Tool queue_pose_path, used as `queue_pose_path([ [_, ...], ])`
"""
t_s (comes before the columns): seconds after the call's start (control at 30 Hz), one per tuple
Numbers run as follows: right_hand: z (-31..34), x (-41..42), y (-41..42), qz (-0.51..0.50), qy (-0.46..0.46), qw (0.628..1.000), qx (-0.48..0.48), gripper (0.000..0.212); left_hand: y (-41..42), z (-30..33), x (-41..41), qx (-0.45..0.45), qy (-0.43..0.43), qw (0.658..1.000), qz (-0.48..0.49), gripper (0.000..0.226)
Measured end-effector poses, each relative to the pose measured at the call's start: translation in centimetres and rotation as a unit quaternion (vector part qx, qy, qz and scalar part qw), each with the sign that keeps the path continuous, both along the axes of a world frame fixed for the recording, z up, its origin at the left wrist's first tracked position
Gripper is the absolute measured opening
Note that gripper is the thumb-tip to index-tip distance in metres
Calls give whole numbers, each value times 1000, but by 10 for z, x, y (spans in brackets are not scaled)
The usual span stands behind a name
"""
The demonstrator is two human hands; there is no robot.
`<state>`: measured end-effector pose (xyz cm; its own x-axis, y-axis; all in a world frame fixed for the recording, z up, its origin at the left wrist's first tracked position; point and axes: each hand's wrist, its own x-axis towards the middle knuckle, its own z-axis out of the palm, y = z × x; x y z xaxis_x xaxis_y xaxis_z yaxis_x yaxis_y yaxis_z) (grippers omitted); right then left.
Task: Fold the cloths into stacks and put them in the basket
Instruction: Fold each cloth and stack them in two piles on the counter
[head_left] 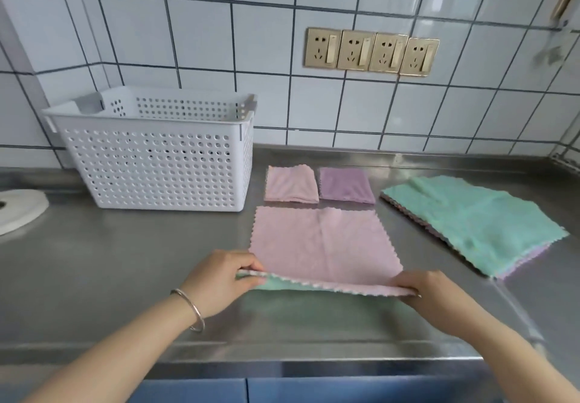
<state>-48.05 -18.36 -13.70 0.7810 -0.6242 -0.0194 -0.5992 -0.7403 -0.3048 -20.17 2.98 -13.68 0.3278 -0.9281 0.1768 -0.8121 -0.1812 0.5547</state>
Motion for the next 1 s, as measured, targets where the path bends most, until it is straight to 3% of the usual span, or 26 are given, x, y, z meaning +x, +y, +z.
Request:
queue_pose_path([
  [0.07,3,-8,6,-4,18,999,43,17,10,-1,-2,26,17,1000,-5,32],
  [0.13,10,-15,11,-6,58,997,56,15,19,-3,-4,62,11,998,-30,4],
  [0.17,14,-18,12,4,87,994,59,15,25,-2,-4,77,7,996,-49,14],
  [0.23,22,-24,15,26,143,986,82,24,34,-1,-2,126,22,990,-66,11],
  [0.3,28,-29,18,35,159,977,135,32,41,3,0,176,60,978,-94,49],
  [0.37,31,-31,18,37,153,972,172,36,41,7,2,200,94,970,-103,61],
  [0.5,34,-25,7,-25,56,969,238,41,25,12,11,163,169,971,-52,63],
  [0.6,28,-7,-7,-113,-78,947,292,29,-1,8,18,97,286,953,19,15],
  [0.67,21,10,-12,-166,-135,924,316,17,-22,-2,25,82,329,936,98,14],
  [0.73,12,27,-17,-209,-159,916,305,16,-40,-12,31,74,353,917,170,34],
  [0.8,5,42,-22,-237,-154,919,274,20,-53,-19,36,86,309,920,225,57],
  [0.87,1,53,-27,-252,-129,931,231,26,-62,-25,40,92,228,934,260,58],
  [1.0,-4,64,-33,-275,-107,939,178,29,-70,-24,35,89,160,943,279,50],
])
